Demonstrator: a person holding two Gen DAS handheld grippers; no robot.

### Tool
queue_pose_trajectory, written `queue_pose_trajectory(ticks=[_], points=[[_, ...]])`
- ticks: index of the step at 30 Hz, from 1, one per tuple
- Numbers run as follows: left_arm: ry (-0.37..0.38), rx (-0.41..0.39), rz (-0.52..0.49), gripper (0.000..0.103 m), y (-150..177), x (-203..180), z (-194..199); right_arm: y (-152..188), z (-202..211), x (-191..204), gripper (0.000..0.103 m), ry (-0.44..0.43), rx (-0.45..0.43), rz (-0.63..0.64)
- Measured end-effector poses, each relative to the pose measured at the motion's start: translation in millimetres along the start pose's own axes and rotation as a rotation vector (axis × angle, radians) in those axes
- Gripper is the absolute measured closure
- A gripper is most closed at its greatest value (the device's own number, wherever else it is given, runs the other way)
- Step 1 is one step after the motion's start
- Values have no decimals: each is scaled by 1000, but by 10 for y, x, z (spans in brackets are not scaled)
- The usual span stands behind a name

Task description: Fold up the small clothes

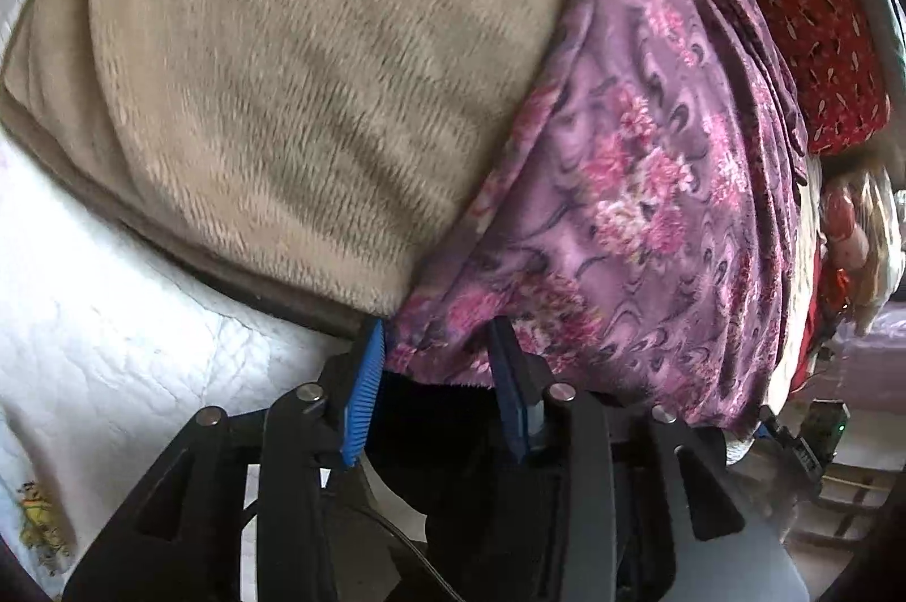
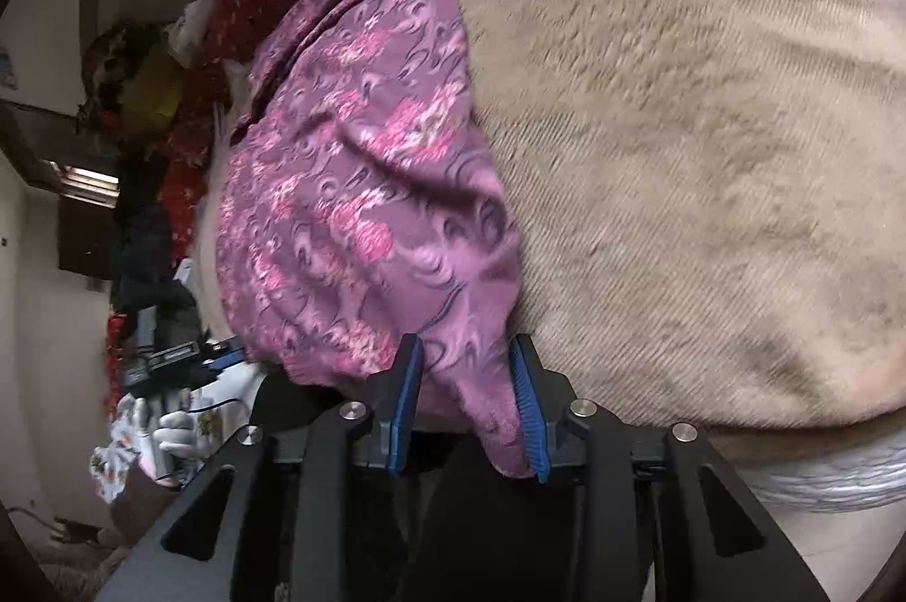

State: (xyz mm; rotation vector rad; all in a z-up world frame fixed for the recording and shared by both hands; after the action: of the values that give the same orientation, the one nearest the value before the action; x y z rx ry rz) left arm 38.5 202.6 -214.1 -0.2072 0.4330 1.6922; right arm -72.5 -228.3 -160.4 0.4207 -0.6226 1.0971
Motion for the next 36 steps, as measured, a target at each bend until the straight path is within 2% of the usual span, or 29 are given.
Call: queue_pose_trajectory(ticks=[4, 9, 11, 12, 13, 14, 15, 17, 20, 23, 25, 30, 36], points=[[52, 22, 27, 63, 82, 134, -71, 41, -96, 42, 67, 42, 38, 54], [68, 33, 49, 62, 71, 150, -183, 21, -219, 84, 67, 129, 63, 92], [68, 33, 50, 62, 86, 252, -136, 30, -234, 88, 72, 157, 68, 109], [66, 33, 47, 65, 79, 249, -146, 36, -234, 105, 74, 172, 68, 120], [65, 29, 38, 70, 87, 228, -142, 45, -230, 121, 84, 187, 70, 134], [66, 32, 23, 85, 50, 167, -126, 55, -226, 137, 96, 186, 76, 148], [72, 39, 4, 94, 60, 145, -110, 65, -214, 137, 97, 179, 77, 155], [47, 39, -48, 94, 114, 49, -61, 74, -179, 181, 98, 173, 64, 174], [35, 17, -173, 94, 231, -187, 116, 86, -85, 295, 99, 126, 35, 195], [105, -39, -263, 94, 309, -439, 387, 64, 81, 439, 99, 47, -14, 204], [177, -89, -288, 94, 308, -596, 579, 9, 164, 496, 99, 8, -43, 198], [330, -156, -242, 94, 84, -777, 844, -174, 372, 616, 99, -95, -118, 167], [388, -199, -148, 94, -285, -748, 885, -485, 609, 735, 99, -194, -199, 124]])
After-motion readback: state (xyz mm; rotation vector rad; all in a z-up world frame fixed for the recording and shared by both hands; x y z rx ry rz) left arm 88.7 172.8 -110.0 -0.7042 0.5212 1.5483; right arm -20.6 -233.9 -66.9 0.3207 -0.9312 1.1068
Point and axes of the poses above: each gripper's, at about its wrist camera, not at the fingertips, and z roughly against the way its jaws point, x to its left, y to its underside, the point moved 7 cm from there along -z, roughly the way its jaws point, and after that the axes turned 13 degrees about x, right-handed, at the moved point
